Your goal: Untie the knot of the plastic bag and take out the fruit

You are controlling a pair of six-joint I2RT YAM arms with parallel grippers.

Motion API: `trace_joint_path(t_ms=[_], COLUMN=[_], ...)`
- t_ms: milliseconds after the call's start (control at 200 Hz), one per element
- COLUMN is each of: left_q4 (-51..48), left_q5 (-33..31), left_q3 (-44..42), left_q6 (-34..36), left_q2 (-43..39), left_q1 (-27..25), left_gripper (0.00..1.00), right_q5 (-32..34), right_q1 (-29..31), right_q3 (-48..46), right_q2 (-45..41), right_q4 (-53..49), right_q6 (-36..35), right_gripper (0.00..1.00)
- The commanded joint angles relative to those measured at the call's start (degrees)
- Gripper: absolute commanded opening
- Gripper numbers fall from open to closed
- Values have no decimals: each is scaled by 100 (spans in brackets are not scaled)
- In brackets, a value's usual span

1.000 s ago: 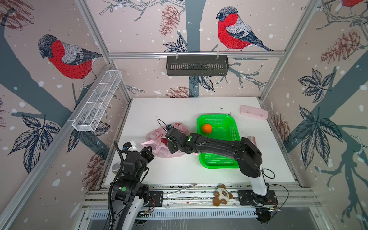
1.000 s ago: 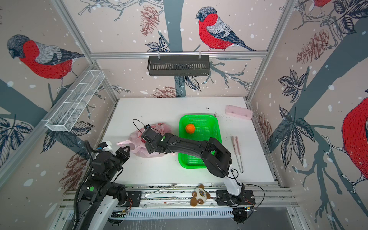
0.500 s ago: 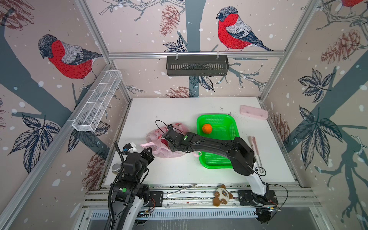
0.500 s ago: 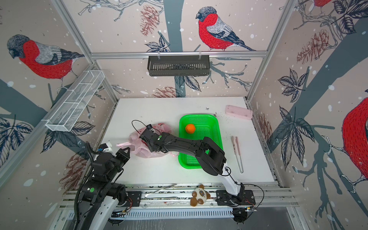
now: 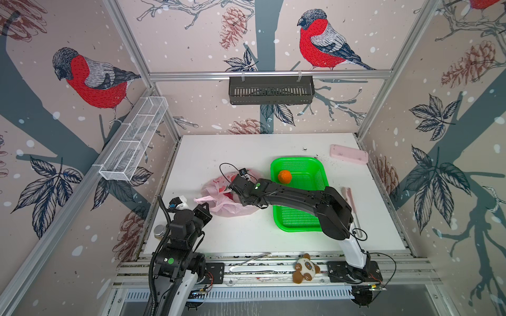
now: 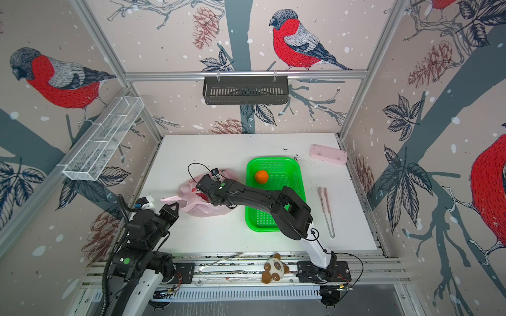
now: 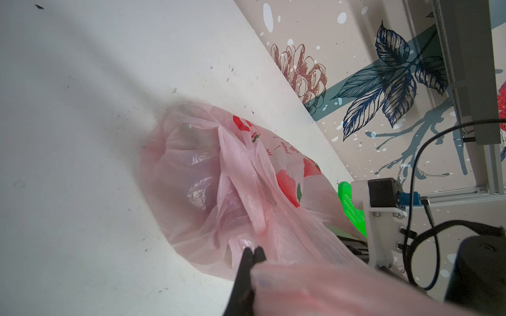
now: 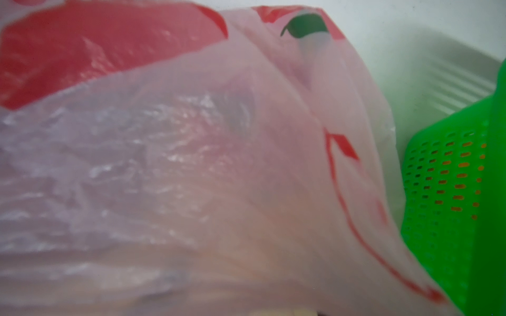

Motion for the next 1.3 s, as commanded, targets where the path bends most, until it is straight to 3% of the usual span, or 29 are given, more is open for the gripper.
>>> trace_joint_path(t_ms=[0,771,1291], left_q4=[31,178,292], left_q5=[-88,-70,28], left_q3=[-2,-90,-164], left_q6=[18,112,137], left_q2=[12,283,348], left_q1=[13,5,5], left_gripper=[0,0,0], right_q5=[-79,31,-782], right_q1=[13,-114,-189], right_q3=[-52,-142,-550], right_q2=[-63,131,-48], right_q4=[-269,-293,926], right_q6=[248,671,386], right_gripper=[73,94,97])
